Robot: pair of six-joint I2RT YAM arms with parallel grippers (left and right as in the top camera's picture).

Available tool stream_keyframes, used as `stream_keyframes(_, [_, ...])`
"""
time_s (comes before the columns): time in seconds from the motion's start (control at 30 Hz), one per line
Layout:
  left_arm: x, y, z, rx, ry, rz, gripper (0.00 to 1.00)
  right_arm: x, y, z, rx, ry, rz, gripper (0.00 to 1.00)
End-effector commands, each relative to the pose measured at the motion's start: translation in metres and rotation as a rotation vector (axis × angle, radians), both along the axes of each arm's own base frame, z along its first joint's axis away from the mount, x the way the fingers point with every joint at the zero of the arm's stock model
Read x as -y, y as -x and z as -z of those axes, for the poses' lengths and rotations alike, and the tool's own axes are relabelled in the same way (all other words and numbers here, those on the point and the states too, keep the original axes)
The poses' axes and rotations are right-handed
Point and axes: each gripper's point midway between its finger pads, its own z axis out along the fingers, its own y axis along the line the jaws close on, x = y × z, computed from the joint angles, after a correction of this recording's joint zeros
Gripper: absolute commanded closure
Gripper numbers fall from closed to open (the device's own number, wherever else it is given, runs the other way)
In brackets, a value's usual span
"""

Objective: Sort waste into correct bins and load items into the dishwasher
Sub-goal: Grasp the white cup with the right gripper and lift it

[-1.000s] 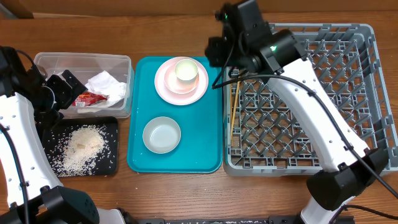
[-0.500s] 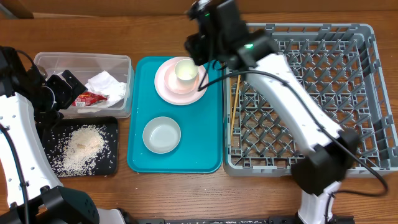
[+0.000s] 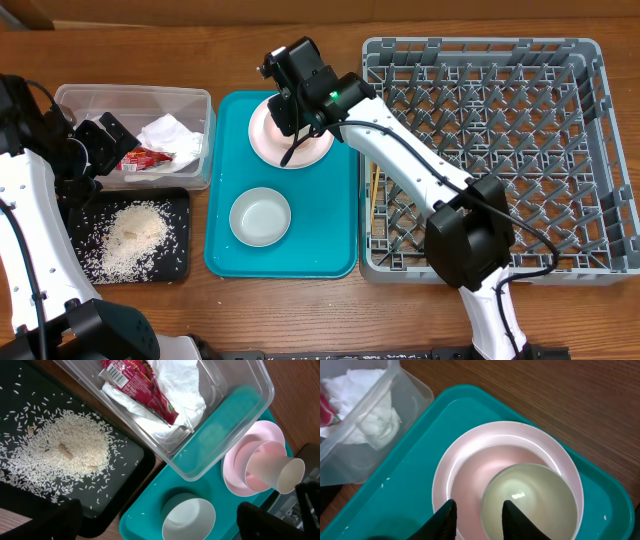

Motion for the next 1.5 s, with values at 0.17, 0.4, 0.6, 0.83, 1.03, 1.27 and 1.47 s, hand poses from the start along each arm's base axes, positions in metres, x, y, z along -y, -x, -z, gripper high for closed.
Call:
stream_keyframes(0.17, [-0.003, -0.003, -0.009, 0.027, -0.014, -0.014, 0.00, 0.000, -0.008, 0.034, -0.025, 0.041, 0.008, 0.69])
stream_keyframes(0.4, [-0.003, -0.003, -0.009, 0.026, -0.015, -0.014, 0.00, -0.002, -0.004, 0.036, -0.033, 0.048, 0.000, 0.80])
stream_keyframes(0.6, [-0.003, -0.003, -0.009, 0.026, -0.015, -0.014, 0.00, -0.001, -0.002, 0.038, -0.039, 0.052, 0.000, 0.84])
stream_keyframes(0.83, [-0.003, -0.003, -0.009, 0.026, -0.015, -0.014, 0.00, 0.001, -0.005, 0.037, -0.036, 0.050, 0.006, 0.89])
stream_keyframes(1.03, [-0.003, -0.003, -0.009, 0.026, -0.015, -0.014, 0.00, 0.001, -0.006, 0.032, -0.029, 0.043, 0.007, 0.96])
stream_keyframes(1.27, [-0.003, -0.003, -0.009, 0.027, -0.014, -0.014, 0.00, 0.001, -0.005, 0.009, 0.001, 0.021, 0.006, 0.96])
stream_keyframes(1.47, [-0.003, -0.003, -0.009, 0.027, -0.014, -0.014, 0.00, 0.007, -0.005, -0.023, 0.041, -0.010, 0.016, 0.96])
